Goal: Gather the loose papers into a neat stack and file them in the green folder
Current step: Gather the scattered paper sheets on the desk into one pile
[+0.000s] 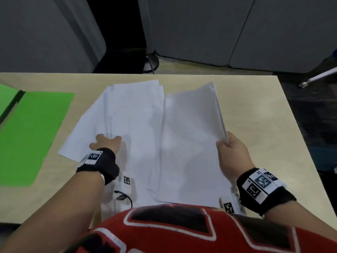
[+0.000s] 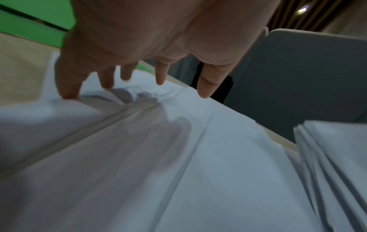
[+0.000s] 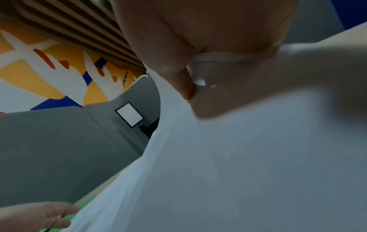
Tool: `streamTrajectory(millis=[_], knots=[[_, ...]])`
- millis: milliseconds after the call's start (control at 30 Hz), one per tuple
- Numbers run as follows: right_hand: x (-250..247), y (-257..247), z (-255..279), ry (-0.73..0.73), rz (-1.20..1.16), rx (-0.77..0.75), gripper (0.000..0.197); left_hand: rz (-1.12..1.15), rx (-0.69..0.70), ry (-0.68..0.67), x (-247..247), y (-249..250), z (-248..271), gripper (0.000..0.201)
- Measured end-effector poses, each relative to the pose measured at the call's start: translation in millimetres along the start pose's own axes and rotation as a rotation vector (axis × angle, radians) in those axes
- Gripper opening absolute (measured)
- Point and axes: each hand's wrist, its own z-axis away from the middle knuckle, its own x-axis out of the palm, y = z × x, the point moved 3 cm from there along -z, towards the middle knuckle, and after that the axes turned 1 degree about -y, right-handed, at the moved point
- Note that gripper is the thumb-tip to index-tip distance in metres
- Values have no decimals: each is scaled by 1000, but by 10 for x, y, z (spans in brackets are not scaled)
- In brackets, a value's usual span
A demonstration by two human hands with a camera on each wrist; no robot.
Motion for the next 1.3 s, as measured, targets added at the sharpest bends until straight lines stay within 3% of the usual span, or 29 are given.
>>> streamTrajectory(millis=[200,367,600,667,833,1000,1167,1300], knots=[[176,148,-101,-140,159,144,28,19,23,-41,132,-17,-33,76],[284,101,-167,-221,298,186,28,-18,157,-209,361,59,178,64],[348,85,-167,-291,318,165,32,-64,301,-317,594,179,572,89],[323,102,-167,-299,329,186,34,-31,334,-326,602,212,607,82],[259,164,-174,-268,331,226,35,-13,424,-409,554,252,643,38],[156,198,-154,-164,187,204,31,115,429,-544,414,227,717,29],[81,237,-136,-92,46,214,36,220,389,-640,359,154,733,44],[200,250,-136,-286,224,201,31,213,350,-664,515,116,690,66]])
